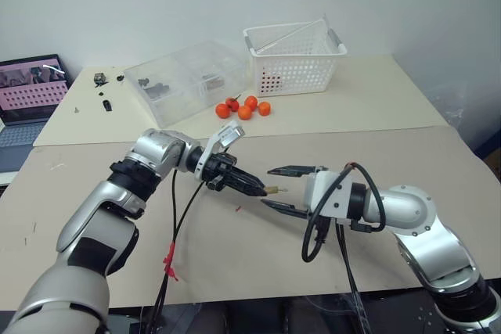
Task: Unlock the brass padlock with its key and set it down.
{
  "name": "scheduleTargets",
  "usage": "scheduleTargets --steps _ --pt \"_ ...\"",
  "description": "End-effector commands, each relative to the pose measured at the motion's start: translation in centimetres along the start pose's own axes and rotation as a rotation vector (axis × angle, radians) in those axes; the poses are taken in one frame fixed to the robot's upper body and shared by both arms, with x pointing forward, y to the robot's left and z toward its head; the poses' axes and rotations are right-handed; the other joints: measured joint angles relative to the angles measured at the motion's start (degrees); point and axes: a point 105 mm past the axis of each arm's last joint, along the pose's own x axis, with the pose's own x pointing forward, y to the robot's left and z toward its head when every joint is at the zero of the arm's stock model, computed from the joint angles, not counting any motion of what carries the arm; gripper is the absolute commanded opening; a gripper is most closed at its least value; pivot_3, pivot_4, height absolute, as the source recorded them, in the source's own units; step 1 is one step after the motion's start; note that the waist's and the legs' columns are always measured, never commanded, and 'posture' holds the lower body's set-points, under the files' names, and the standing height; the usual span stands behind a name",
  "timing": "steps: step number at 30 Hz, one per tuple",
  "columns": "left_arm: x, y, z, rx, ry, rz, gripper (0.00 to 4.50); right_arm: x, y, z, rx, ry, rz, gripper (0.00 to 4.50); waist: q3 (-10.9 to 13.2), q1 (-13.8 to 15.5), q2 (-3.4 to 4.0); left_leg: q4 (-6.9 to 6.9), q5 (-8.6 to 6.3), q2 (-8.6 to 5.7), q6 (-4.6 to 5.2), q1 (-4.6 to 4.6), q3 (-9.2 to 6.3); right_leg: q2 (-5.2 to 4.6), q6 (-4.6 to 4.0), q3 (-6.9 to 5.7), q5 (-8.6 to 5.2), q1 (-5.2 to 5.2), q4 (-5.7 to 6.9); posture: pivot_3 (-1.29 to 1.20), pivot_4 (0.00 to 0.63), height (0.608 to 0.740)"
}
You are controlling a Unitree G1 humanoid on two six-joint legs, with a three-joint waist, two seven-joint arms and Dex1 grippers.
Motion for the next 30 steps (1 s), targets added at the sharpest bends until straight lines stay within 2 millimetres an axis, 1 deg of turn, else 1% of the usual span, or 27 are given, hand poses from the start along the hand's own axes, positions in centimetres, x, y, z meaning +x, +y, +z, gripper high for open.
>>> scheduleTargets --steps 1,9,19,27,28,29,30 --pt "-0.5 -1.1 1.7 0.059 -0.009 -0.015 0.81 -0.7 0.0 0.6 -0.045 -0.005 -0.008 2.87 0.0 0.0 0.0 0.0 0.0 0.0 0.0 0.0 0.0 0.0 0.0 0.0 0.0 0.0 0.0 0.0 0.15 0.74" --pt "-0.6 -1.6 1.7 0.053 0.002 -0.026 0.81 -0.8 0.4 -0.4 -0.079 0.016 -0.001 2.87 0.0 -0.1 0.0 0.0 -0.01 0.0 0.01 0.02 0.02 0.01 -0.01 0.02 -0.01 0.01 0.0 0.0 0.15 0.74" --pt "-0.6 -1.8 1.3 0.04 0.014 -0.034 0.81 -0.8 -0.3 0.0 -0.12 -0.009 -0.039 2.87 0.0 0.0 0.0 0.0 -0.01 0.0 0.01 0.01 0.01 0.01 -0.02 0.02 -0.01 0.0 0.0 0.0 0.15 0.74" --pt "-0.4 -1.9 1.2 0.053 0.024 -0.043 0.81 -0.7 -0.5 0.4 -0.106 -0.023 -0.051 2.87 0.0 0.0 0.0 0.0 -0.01 0.0 0.01 0.01 0.02 0.01 -0.03 0.02 -0.02 0.0 0.01 0.0 0.15 0.74" --pt "-0.4 -2.0 1.3 0.053 0.023 -0.046 0.81 -0.7 -0.5 0.4 -0.104 -0.024 -0.05 2.38 0.0 0.0 0.0 0.0 -0.01 0.0 0.01 0.01 0.01 0.01 -0.03 0.02 -0.02 0.0 0.0 0.0 0.15 0.74" --pt "-0.4 -2.1 1.3 0.054 0.021 -0.048 0.81 -0.7 -0.4 0.4 -0.102 -0.025 -0.048 2.2 0.0 0.0 0.0 0.0 -0.01 0.0 0.01 0.01 0.01 0.01 -0.03 0.02 -0.02 0.0 0.0 0.0 0.15 0.74" --pt "-0.4 -2.1 1.4 0.054 0.021 -0.049 0.81 -0.7 -0.4 0.4 -0.1 -0.025 -0.048 1.87 0.0 0.0 0.0 0.0 -0.01 0.0 0.01 0.01 0.01 0.01 -0.03 0.02 -0.02 0.0 0.0 0.0 0.15 0.74"
